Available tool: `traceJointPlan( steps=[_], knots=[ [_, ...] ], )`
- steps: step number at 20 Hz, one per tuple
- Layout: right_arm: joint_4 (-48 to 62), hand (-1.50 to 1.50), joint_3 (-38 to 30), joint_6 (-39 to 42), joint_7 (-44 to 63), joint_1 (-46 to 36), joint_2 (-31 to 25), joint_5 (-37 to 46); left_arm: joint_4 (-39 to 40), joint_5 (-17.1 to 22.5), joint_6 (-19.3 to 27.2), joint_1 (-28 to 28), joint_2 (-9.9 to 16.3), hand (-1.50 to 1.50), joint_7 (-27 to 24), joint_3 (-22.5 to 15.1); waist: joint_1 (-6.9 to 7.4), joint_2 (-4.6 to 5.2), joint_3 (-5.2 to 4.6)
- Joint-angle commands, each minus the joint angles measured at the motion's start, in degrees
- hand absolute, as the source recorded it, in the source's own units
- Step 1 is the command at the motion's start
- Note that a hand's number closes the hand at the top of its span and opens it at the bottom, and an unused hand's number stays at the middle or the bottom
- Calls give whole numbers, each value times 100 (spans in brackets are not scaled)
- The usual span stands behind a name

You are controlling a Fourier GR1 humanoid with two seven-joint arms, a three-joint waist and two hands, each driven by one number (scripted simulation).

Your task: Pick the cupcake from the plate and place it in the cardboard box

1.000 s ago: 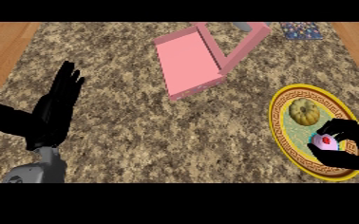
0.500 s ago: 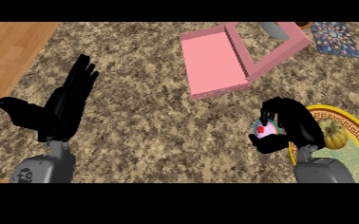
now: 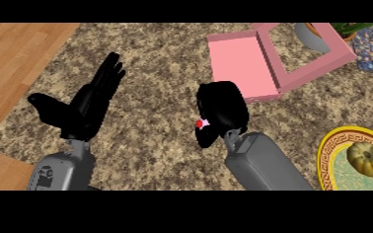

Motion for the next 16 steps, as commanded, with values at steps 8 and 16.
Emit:
traceJointPlan(
  steps=[8,16],
  knots=[
    [728,150,390,-981,2195,-2339,144,-137,201,-37,42,-227,-64,0,34,-26,-38,-51,29],
    [1760,150,266,-1549,3468,-3832,144,-232,424,-154,264,-377,-189,0,55,-6,-236,-13,26]
  ],
)
